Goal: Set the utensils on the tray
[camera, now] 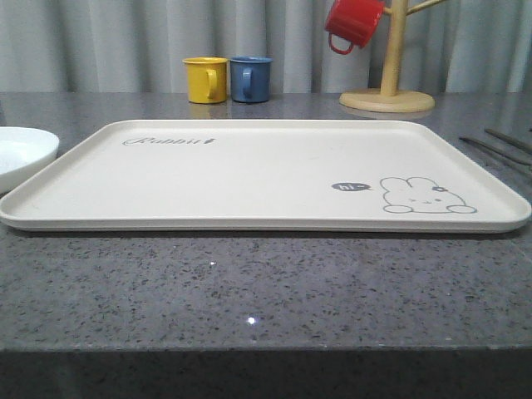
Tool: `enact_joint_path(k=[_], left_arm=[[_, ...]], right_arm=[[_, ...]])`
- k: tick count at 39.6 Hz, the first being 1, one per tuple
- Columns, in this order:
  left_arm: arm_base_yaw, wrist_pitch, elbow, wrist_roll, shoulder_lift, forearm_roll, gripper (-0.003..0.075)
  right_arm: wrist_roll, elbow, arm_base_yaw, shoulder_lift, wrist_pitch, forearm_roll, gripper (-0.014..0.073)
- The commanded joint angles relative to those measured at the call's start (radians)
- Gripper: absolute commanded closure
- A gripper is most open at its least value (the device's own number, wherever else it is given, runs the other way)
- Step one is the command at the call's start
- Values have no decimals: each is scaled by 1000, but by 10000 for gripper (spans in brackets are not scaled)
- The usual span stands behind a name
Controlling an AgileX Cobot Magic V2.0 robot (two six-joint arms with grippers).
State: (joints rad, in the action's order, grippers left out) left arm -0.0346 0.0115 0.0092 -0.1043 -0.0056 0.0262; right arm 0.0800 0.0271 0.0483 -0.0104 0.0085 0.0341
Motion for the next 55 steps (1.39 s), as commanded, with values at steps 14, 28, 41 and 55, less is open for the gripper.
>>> enact_joint_path(k=[14,28,41,55], left_arm=[[-6,84,-3,5,-25,-8,738],[-6,186,-54,5,-21,-19,738],[-6,-182,-456,5,129,-35,738],[-6,-433,-716,5,403,-35,738]], right_arm=[[-7,-1,-7,-17,-92,0,662],[-7,-56,-7,-17,-85,0,662],[-7,-406,-7,83,229,0,662],[-7,-680,-7,372,504,-1,662]])
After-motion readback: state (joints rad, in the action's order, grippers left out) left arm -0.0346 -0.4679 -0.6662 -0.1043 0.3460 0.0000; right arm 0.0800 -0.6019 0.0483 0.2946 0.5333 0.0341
